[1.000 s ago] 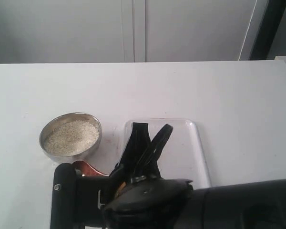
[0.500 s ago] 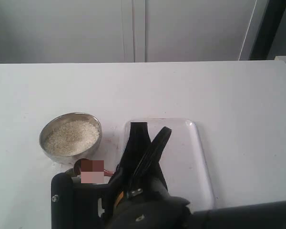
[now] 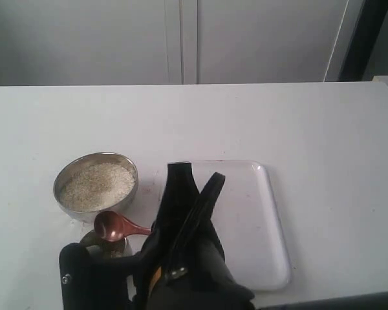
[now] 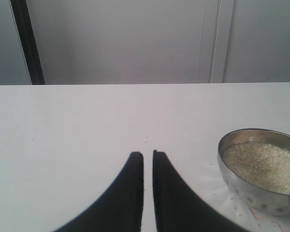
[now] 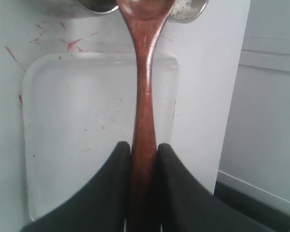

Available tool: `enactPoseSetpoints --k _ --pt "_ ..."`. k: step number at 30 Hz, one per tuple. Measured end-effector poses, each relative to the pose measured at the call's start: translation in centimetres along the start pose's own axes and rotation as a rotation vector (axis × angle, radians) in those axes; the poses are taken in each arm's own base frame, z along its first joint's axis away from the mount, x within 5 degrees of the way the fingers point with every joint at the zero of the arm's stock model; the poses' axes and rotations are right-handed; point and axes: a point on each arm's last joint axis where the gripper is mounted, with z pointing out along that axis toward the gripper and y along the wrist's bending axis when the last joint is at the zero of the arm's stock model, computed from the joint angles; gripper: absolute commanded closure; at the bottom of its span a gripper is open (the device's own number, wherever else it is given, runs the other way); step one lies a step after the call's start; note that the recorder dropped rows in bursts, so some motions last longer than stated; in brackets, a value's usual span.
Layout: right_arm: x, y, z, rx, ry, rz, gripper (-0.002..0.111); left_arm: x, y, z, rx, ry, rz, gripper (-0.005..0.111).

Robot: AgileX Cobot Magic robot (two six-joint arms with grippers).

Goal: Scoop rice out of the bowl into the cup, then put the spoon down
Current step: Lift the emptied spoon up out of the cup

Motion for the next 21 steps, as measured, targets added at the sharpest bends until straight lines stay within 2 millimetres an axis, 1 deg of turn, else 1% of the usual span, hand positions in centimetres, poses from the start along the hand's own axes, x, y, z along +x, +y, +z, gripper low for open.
enactPoseSetpoints --k 10,21 --pt "-0.06 0.19 -0.24 0.011 0.008 -0.015 0.108 0.00 0.00 0.00 0.000 0.000 0.000 0.092" --pt "0.01 0.26 -0.37 0.016 0.018 0.088 0.108 0.00 0.00 0.00 0.000 0.000 0.000 0.092"
